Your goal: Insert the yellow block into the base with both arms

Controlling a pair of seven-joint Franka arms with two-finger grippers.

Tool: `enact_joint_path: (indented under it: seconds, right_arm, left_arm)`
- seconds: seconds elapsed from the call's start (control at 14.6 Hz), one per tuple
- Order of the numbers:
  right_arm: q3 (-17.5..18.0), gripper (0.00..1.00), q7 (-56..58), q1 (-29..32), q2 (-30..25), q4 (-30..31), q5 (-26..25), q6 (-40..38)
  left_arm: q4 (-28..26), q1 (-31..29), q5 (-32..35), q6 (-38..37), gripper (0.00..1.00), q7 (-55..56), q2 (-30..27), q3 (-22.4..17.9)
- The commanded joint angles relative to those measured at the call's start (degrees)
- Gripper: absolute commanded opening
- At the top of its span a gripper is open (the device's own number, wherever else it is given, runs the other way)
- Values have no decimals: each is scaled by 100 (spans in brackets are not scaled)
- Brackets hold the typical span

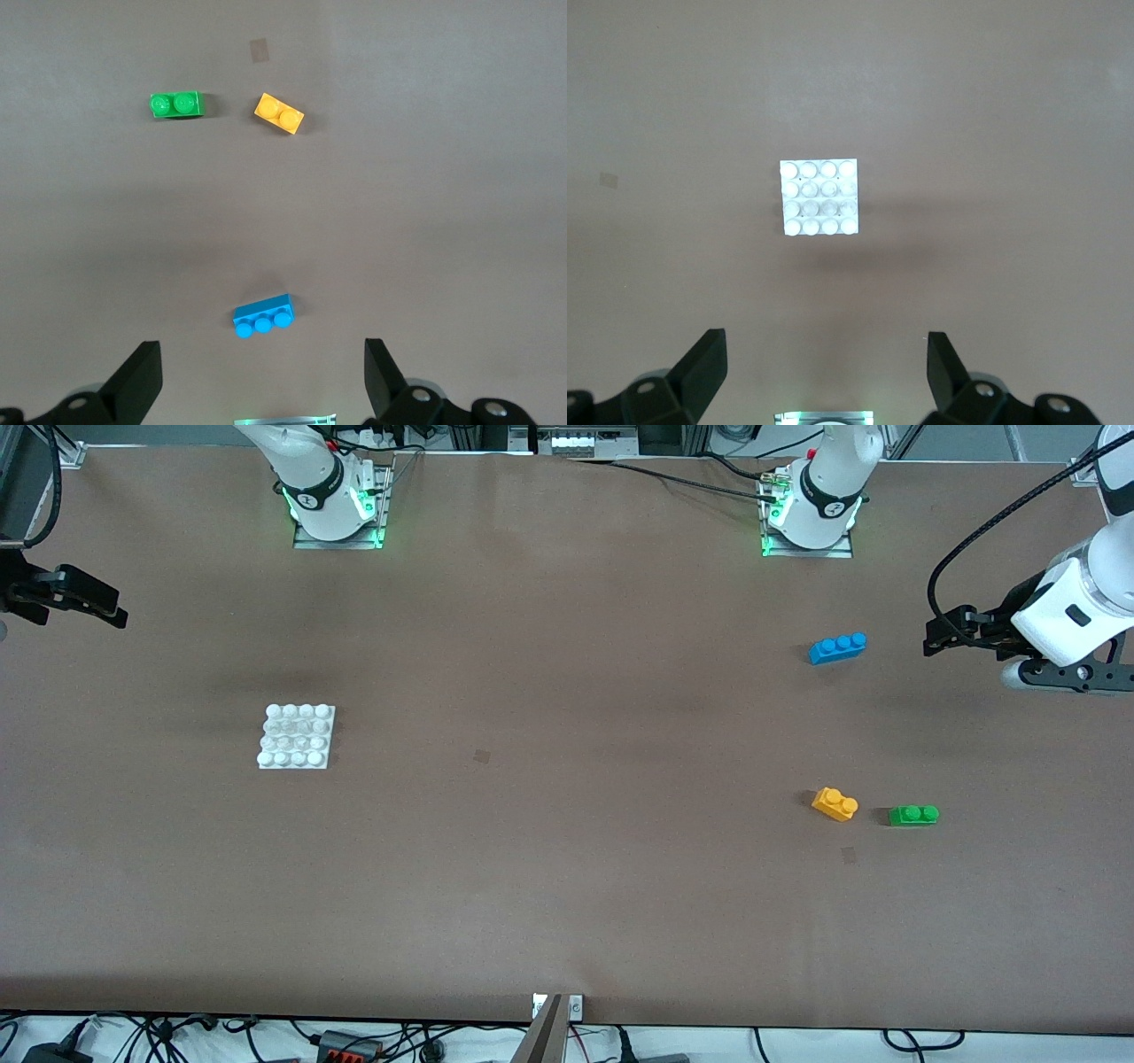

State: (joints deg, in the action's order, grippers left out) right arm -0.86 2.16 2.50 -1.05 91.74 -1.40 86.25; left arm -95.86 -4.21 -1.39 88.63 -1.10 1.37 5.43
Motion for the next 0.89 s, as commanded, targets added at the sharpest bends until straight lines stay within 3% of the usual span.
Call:
enact_joint_path:
  seconds: [0.0, 0.27, 0.55, 0.82]
  right_arm:
    - [25, 100, 12, -56, -18, 63, -132, -56]
    - [16, 100, 21, -57, 254, 45, -97, -144]
    - [16, 100, 39, -65, 957, -868, -88, -197]
    - [16, 100, -50, -74, 1010, -825, -70, -232]
  left_arm:
    - [155, -1, -19, -118, 100, -162, 74, -24]
    - [146, -1, -28, -118, 100, -188, 74, -24]
    - [155, -18, -28, -135, 100, -338, 82, -24]
    - [155, -18, -28, -135, 100, -338, 82, -24]
